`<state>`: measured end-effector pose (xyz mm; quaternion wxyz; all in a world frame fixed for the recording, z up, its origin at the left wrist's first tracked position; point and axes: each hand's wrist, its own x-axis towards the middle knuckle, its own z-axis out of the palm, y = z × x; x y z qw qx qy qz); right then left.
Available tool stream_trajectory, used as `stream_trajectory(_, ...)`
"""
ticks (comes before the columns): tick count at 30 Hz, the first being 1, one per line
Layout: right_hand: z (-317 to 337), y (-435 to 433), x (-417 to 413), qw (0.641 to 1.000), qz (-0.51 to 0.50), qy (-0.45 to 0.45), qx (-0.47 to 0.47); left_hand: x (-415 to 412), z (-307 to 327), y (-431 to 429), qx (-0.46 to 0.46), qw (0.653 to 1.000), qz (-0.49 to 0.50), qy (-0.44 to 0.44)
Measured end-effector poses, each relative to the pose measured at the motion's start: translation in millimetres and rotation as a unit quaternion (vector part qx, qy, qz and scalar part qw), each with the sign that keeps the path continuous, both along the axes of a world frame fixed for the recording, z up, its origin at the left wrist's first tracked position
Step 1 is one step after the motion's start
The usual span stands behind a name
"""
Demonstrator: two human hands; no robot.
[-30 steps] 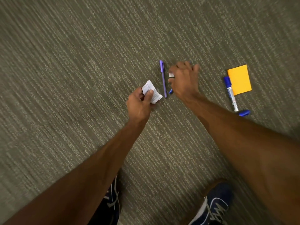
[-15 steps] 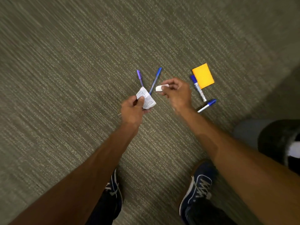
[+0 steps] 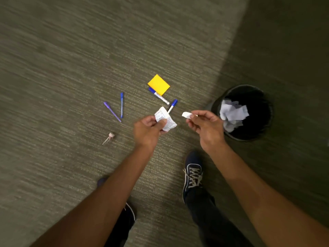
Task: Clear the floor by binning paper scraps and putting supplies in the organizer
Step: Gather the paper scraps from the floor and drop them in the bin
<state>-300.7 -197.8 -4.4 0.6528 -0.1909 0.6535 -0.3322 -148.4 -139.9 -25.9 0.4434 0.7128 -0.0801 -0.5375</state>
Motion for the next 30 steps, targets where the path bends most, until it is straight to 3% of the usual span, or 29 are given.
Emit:
stream_trajectory(5,17,-9,-73,0.995,-0.101,0.001,0.007,-74,13,-36,0.004,0.997,-0.073,0.035)
stream_trajectory(13,-8,-31,-162,0.977,-0.186,0.099,0.027,-183,-11,-84,0.066,0.985,-0.131,0.087)
stream_trajectory(17,-28,-45,-187,0.973,-0.192,0.116,0.046,-216,-28,-103,0.094,0.983,-0.121,0.101)
stream_trajectory(24,-41,-60,-201,0.978,-0.165,0.126,0.027,-232,-32,-126,0.148,0.955,-0.13,0.221)
stream_trajectory(30,-40,-63,-197,0.979,-0.146,0.136,0.036,-221,-11,-131,0.132,0.953,-0.156,0.222)
